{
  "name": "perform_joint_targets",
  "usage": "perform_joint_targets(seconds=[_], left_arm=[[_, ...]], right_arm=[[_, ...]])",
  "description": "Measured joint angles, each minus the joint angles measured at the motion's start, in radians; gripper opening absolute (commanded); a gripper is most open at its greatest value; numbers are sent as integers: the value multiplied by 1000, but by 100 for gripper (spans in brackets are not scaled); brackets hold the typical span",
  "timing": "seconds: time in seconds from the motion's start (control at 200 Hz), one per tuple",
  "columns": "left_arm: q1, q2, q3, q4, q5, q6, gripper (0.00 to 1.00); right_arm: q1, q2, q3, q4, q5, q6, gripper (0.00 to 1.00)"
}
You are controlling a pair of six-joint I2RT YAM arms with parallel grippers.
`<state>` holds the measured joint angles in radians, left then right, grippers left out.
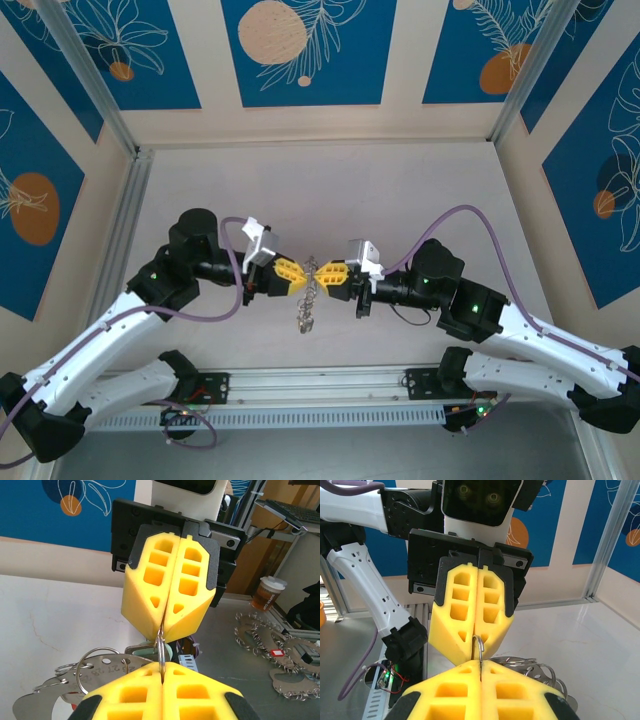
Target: Put the keys on the keyring
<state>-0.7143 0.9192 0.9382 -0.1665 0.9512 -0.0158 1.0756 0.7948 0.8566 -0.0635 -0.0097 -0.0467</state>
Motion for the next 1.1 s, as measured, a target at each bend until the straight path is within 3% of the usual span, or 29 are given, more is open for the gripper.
perform_joint_targets(seconds=[0.485,1.1], left_arm=[[0,35,22,-33,-14,-5,0],[2,63,41,-68,-82,-31,0]], right_arm=[[97,-13,-8,-15,129,-123,0],[183,0,-16,-28,387,-242,0]])
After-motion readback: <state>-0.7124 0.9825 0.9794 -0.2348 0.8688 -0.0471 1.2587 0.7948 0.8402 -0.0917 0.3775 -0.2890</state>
